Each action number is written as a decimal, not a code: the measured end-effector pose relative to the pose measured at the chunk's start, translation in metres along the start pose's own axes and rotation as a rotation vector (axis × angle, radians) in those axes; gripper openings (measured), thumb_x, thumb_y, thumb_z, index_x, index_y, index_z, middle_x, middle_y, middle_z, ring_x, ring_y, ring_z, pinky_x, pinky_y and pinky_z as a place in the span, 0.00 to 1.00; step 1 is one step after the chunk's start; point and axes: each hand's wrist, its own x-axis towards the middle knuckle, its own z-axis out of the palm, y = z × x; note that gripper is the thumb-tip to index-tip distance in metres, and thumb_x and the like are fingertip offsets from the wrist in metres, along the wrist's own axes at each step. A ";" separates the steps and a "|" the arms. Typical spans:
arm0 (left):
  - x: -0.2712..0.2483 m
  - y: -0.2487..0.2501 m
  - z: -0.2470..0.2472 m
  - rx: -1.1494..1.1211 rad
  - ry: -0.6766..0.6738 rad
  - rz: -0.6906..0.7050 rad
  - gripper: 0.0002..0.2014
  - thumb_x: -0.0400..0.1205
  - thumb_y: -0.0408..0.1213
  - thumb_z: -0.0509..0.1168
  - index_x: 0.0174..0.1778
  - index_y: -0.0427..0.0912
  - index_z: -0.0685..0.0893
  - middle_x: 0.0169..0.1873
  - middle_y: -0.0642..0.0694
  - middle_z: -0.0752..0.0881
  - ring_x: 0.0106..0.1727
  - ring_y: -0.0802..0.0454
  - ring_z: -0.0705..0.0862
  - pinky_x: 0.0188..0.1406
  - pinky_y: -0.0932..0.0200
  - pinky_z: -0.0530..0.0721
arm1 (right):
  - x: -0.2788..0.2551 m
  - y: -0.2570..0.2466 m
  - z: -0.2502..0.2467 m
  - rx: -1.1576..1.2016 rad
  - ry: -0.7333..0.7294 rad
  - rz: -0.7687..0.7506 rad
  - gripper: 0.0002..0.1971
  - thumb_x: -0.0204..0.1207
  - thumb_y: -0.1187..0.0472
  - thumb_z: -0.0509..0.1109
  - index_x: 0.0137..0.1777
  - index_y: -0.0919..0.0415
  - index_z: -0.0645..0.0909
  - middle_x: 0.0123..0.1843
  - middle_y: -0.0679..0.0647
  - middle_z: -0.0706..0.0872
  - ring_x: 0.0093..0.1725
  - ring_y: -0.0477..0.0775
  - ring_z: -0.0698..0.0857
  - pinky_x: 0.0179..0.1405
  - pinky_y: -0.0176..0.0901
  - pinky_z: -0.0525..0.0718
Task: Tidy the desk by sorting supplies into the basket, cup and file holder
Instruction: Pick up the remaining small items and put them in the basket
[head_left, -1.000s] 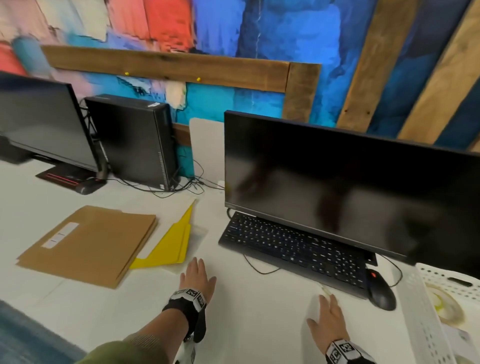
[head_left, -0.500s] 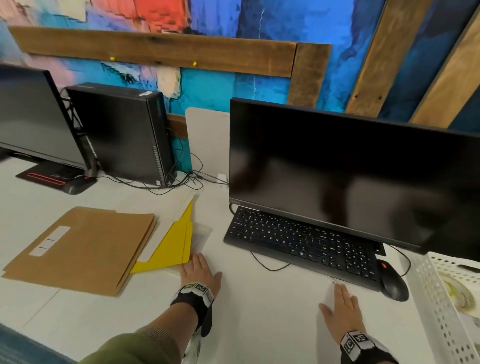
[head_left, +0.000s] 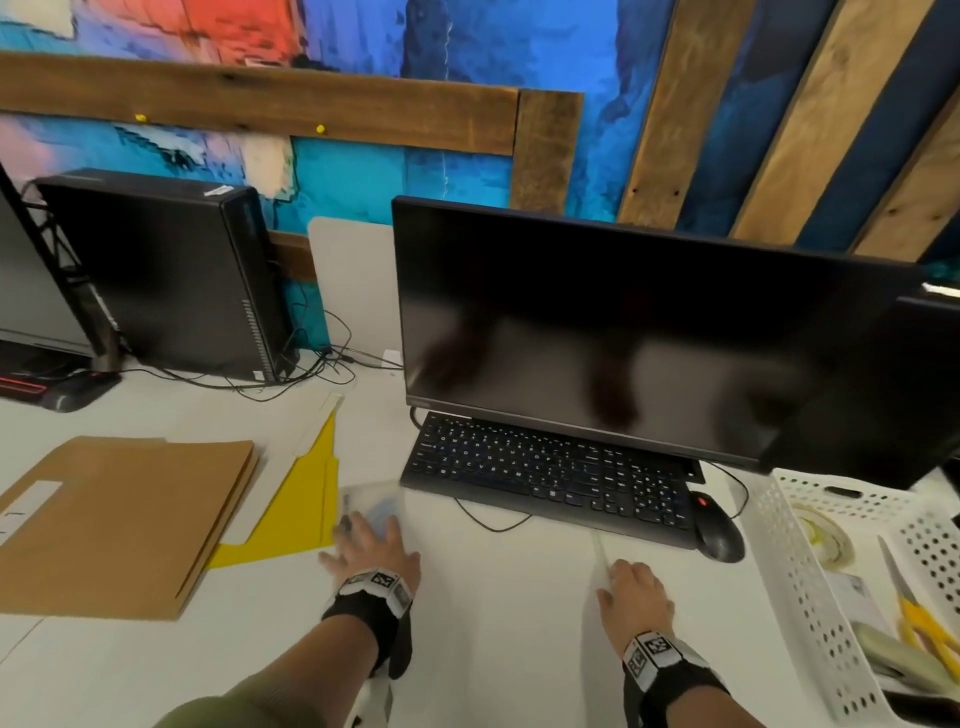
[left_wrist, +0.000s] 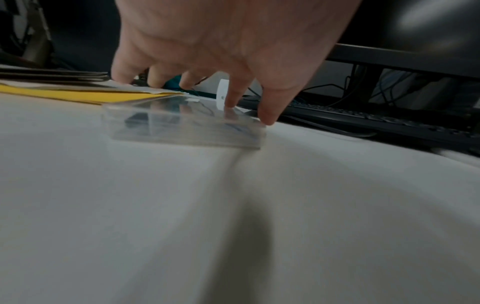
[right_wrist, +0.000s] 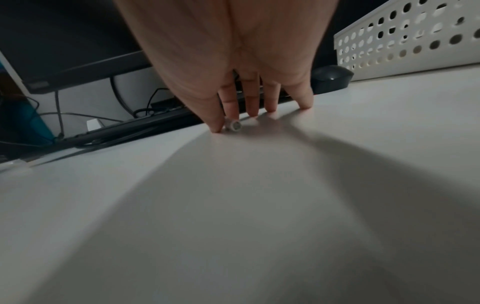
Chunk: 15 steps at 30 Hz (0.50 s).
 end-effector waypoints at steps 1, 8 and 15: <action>0.001 -0.001 0.000 -0.042 -0.024 -0.015 0.31 0.83 0.57 0.52 0.81 0.57 0.50 0.82 0.38 0.45 0.82 0.34 0.48 0.78 0.36 0.59 | 0.000 -0.001 -0.002 0.000 -0.006 0.012 0.18 0.82 0.54 0.58 0.70 0.55 0.69 0.70 0.52 0.72 0.70 0.53 0.72 0.69 0.50 0.74; -0.006 -0.002 -0.009 -0.077 -0.082 -0.075 0.47 0.71 0.60 0.69 0.79 0.45 0.51 0.76 0.38 0.57 0.75 0.39 0.66 0.71 0.50 0.74 | -0.002 -0.005 -0.018 -0.023 -0.096 0.114 0.15 0.80 0.62 0.55 0.65 0.58 0.72 0.64 0.55 0.76 0.66 0.56 0.75 0.62 0.47 0.75; -0.022 -0.008 -0.008 -0.102 -0.125 -0.106 0.60 0.66 0.58 0.71 0.81 0.47 0.35 0.72 0.38 0.66 0.72 0.41 0.70 0.71 0.50 0.74 | -0.008 -0.004 -0.030 0.107 -0.173 0.137 0.13 0.80 0.61 0.57 0.61 0.65 0.74 0.61 0.58 0.83 0.51 0.55 0.82 0.45 0.39 0.77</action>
